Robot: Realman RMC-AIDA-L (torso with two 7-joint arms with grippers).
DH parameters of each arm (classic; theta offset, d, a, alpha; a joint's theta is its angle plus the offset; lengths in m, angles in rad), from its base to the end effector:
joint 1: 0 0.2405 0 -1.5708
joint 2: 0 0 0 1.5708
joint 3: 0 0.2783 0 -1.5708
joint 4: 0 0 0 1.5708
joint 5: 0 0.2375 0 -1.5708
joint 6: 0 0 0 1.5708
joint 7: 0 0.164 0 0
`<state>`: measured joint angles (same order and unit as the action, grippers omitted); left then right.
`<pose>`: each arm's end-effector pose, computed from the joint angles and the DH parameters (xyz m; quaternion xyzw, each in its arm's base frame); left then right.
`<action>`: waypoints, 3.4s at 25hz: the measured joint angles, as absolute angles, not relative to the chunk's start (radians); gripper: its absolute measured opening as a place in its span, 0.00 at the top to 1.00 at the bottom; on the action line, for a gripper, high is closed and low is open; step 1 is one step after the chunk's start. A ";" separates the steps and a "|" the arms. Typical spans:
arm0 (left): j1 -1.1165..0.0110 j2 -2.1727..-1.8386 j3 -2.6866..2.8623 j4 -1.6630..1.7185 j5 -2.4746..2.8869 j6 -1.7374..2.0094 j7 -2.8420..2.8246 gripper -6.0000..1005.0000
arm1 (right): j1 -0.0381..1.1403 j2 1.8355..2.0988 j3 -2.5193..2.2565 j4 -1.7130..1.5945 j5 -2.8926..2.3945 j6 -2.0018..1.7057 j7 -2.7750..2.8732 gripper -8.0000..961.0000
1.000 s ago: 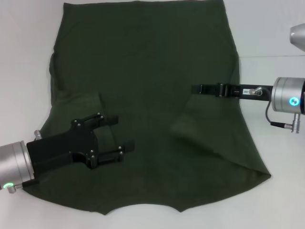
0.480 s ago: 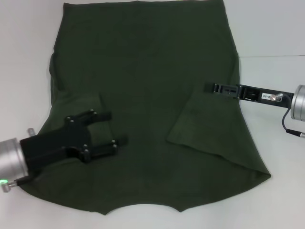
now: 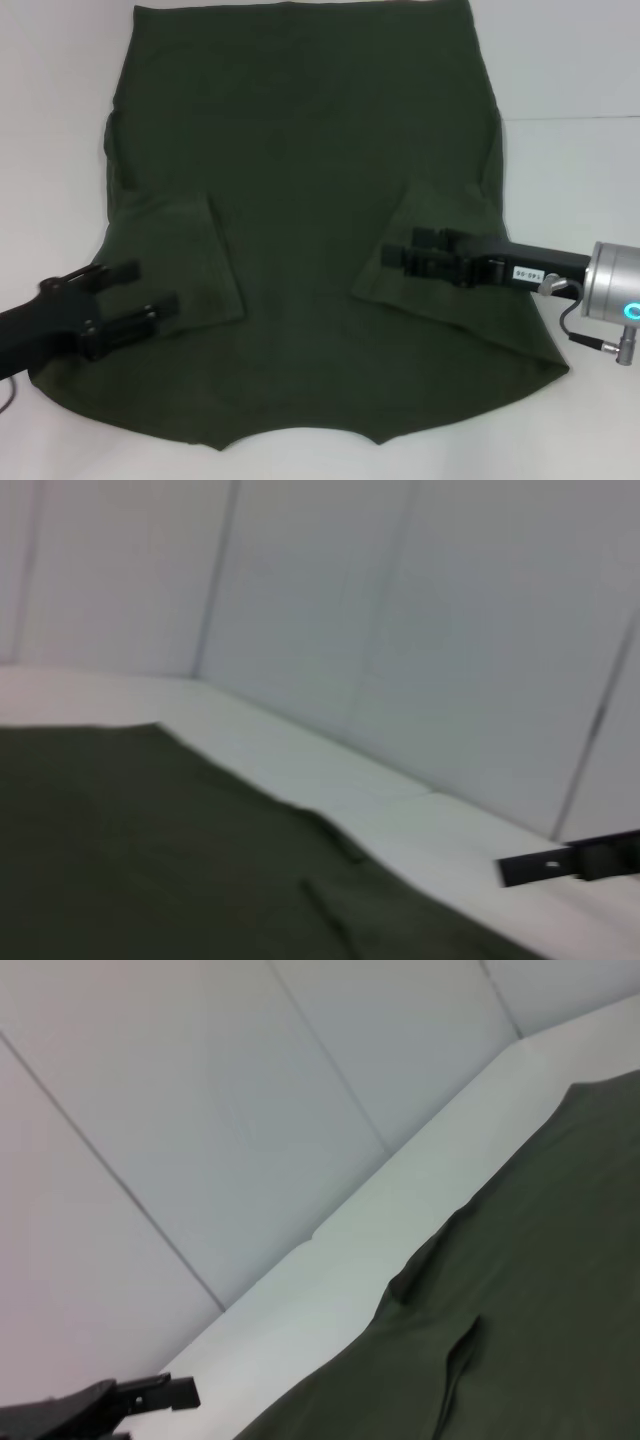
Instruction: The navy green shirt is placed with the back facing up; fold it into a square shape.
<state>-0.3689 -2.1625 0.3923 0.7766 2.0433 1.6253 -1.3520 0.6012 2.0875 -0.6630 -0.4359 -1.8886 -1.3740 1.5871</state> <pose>-0.3412 0.3202 0.0010 -0.8807 -0.2870 -0.2933 0.2366 0.2817 0.3902 -0.0632 -0.8614 0.3871 0.3032 0.1273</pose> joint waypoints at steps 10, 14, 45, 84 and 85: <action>-0.308 -2.165 0.264 0.871 2.133 1.592 -1.408 0.18 | 0.624 2.091 -0.681 -0.415 -1.861 -1.367 1.573 0.02; -0.289 -2.168 0.255 0.886 2.153 1.581 -1.382 0.18 | 0.638 2.091 -0.681 -0.415 -1.858 -1.366 1.573 0.03; -0.267 -2.173 0.237 0.877 2.255 1.455 -1.301 0.18 | 0.638 2.074 -0.894 -0.518 -1.861 -1.517 1.486 0.05; -0.293 -2.171 0.281 0.826 2.303 1.460 -1.301 0.18 | 0.632 2.077 -0.843 -0.512 -1.861 -1.515 1.486 0.07; -0.296 -2.170 0.281 0.827 2.302 1.468 -1.301 0.18 | 0.631 2.077 -0.842 -0.512 -1.861 -1.515 1.485 0.07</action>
<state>-0.2964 -2.1702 0.2808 0.8266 2.3021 1.4682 -1.3014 0.6312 2.0769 -0.8424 -0.5118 -1.8607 -1.5153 1.4854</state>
